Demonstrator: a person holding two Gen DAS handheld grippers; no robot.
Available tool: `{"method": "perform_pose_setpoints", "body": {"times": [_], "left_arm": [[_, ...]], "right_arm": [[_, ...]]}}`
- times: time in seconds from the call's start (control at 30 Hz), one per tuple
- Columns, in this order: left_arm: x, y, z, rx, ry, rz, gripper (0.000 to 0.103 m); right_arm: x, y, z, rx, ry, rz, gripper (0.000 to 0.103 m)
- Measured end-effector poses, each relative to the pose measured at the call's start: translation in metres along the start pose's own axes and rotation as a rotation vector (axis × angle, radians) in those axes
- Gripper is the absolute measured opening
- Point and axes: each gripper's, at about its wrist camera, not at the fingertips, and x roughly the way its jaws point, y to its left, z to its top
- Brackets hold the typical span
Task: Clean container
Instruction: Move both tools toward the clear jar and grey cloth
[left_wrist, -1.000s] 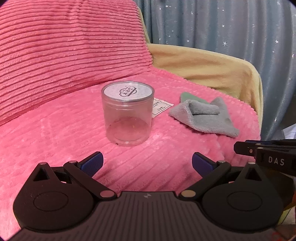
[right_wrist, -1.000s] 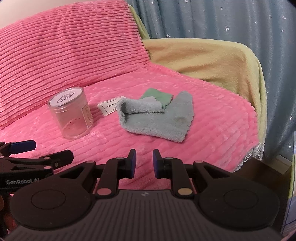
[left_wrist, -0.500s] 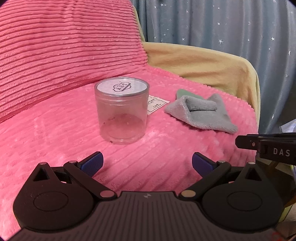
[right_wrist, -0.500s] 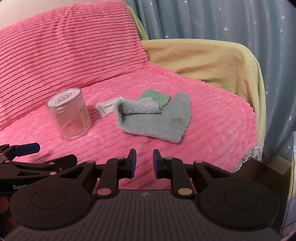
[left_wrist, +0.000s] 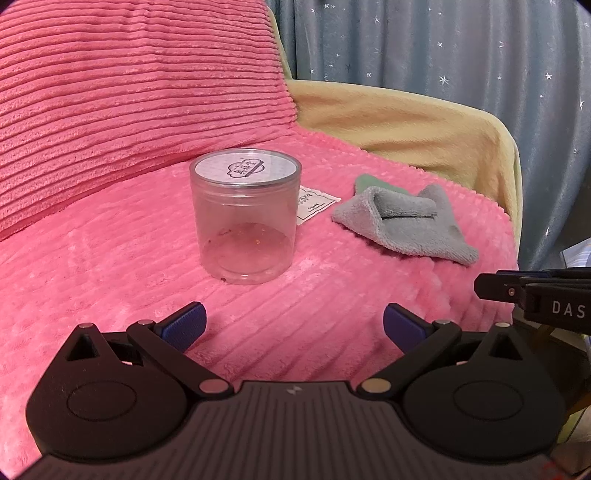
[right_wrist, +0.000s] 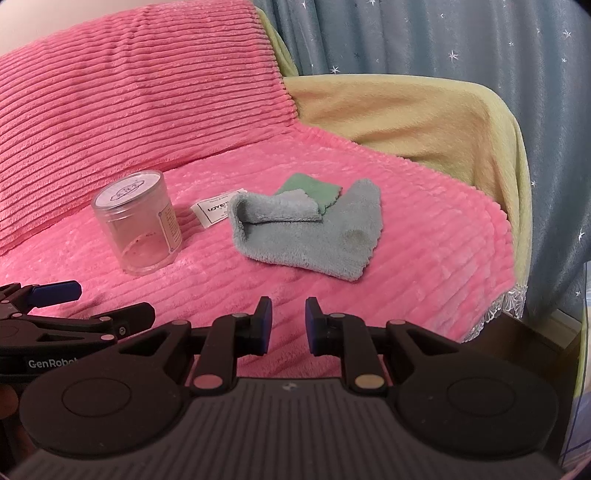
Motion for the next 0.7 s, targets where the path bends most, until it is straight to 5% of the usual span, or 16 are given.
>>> {"method": "perform_pose_setpoints", "body": {"times": [0.7], "left_arm": [[0.0022,-0.0009,0.0029,0.042,-0.023,0.023,0.103]], "right_arm": [[0.0018,-0.0004,0.0026,-0.012,-0.012,0.004,0.016]]}}
